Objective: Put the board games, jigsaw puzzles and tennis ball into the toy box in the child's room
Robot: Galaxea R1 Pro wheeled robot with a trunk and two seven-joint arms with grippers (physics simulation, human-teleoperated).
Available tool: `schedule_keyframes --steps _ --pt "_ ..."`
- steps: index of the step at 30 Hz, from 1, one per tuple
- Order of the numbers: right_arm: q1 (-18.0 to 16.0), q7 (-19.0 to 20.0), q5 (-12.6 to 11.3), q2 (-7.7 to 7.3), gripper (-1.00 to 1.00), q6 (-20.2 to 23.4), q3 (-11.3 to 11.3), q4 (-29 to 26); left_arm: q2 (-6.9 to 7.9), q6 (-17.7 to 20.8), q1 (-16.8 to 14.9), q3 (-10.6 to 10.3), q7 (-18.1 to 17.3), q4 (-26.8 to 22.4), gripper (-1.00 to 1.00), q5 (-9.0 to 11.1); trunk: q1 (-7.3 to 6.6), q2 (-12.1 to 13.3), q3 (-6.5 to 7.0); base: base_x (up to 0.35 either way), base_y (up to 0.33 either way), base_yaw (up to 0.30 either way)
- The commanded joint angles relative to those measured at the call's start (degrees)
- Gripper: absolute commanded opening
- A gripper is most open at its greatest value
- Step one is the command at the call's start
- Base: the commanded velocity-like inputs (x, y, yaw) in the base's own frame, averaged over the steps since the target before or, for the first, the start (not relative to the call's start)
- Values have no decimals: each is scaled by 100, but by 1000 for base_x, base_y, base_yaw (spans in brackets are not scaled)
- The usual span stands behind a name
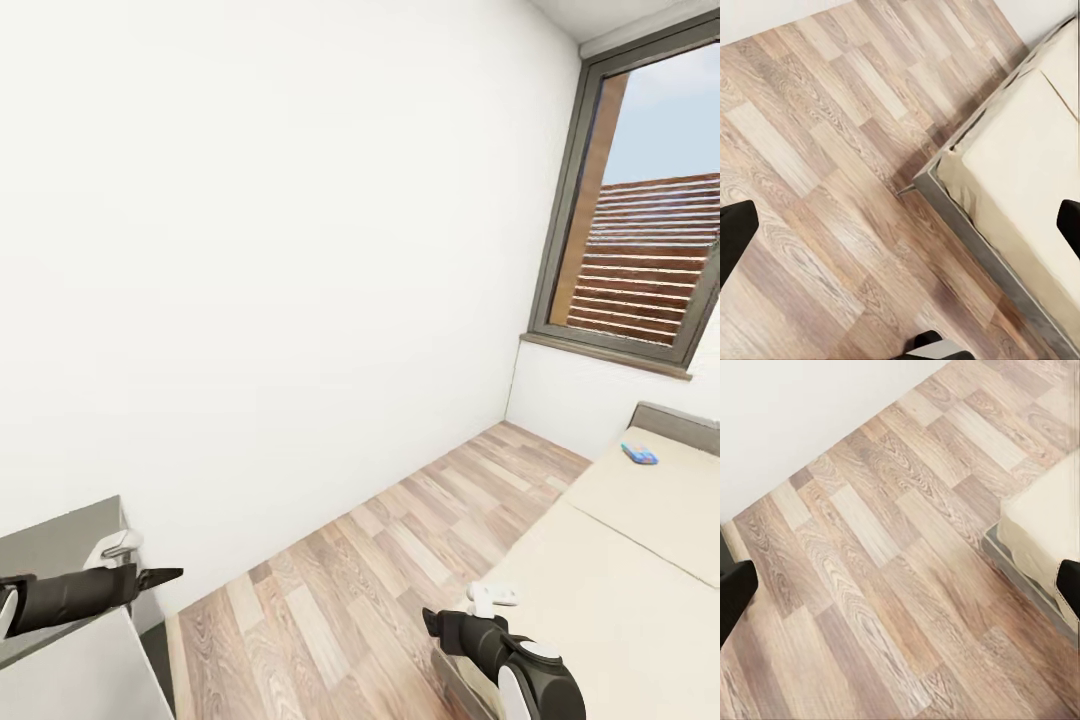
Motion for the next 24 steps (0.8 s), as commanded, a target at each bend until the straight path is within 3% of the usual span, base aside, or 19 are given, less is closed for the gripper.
schedule_keyframes --steps 1,10,24 --pt "-3 -18 -44 2 100 25 -1 -2 0 44 -1 7 -25 -1 100 -5 4 -4 2 164 36 -232" --pt "-3 -18 -42 2 100 27 -2 -1 0 44 -1 7 -25 -1 100 -5 4 -4 38 131 14 -212" --pt "-3 -18 -41 2 100 28 -1 -4 1 44 -1 7 -25 -1 100 -5 4 -4 45 103 1 -30"
